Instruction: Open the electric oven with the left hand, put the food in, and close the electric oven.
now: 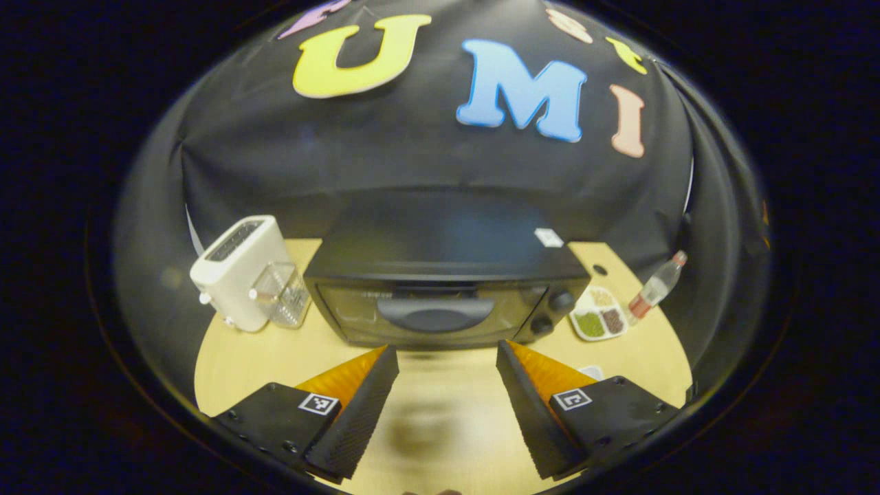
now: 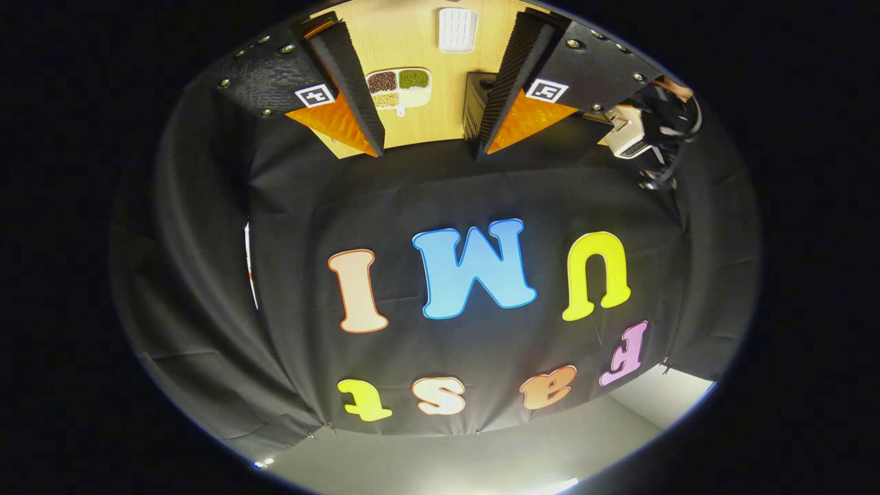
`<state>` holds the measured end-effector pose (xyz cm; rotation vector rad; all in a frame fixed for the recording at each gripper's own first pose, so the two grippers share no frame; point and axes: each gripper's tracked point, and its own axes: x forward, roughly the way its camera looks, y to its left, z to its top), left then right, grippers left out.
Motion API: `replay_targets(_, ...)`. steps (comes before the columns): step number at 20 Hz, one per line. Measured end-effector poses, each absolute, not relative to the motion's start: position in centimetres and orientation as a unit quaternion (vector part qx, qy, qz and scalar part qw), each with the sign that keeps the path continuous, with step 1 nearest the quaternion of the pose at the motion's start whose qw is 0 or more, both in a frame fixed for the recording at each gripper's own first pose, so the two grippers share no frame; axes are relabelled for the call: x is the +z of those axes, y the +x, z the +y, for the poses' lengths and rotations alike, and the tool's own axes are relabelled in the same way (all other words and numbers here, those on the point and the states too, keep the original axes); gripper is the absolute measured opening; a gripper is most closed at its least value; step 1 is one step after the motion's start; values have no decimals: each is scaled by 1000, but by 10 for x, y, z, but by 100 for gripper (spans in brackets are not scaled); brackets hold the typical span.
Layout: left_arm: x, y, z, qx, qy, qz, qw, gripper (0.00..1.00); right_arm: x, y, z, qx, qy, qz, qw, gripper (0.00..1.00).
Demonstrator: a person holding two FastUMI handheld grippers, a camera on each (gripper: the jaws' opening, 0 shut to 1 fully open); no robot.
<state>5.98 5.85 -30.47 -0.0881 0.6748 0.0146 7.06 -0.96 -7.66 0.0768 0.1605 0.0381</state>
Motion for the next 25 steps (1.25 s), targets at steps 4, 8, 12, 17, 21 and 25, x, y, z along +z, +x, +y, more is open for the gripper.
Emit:
replay_targets(4, -181, 73, 29, -3, -42, 177, 983, 91, -65, 78, -10, 28, 31, 64, 997, 86)
replay_targets(8, -83, 66, 15, 23, -17, 88, 996, 100, -35, 81, -6, 34, 22, 30, 999, 86)
replay_targets(12, -6, 43, 0, 26, -11, 8, 1000, 100, 3, 74, 12, 64, 34, -1, 997, 86)
replay_targets(17, -4, 19, 30, 42, -27, 12, 999, 100, 32, 49, 18, 49, 44, -24, 998, 86)
replay_targets(21, -7, -2, 57, 53, -21, 27, 998, 100, 24, 43, 36, 51, 41, -10, 998, 86)
replay_targets(25, -13, -17, 66, 46, -25, 33, 998, 100, 20, 28, 45, 43, 40, -2, 998, 86)
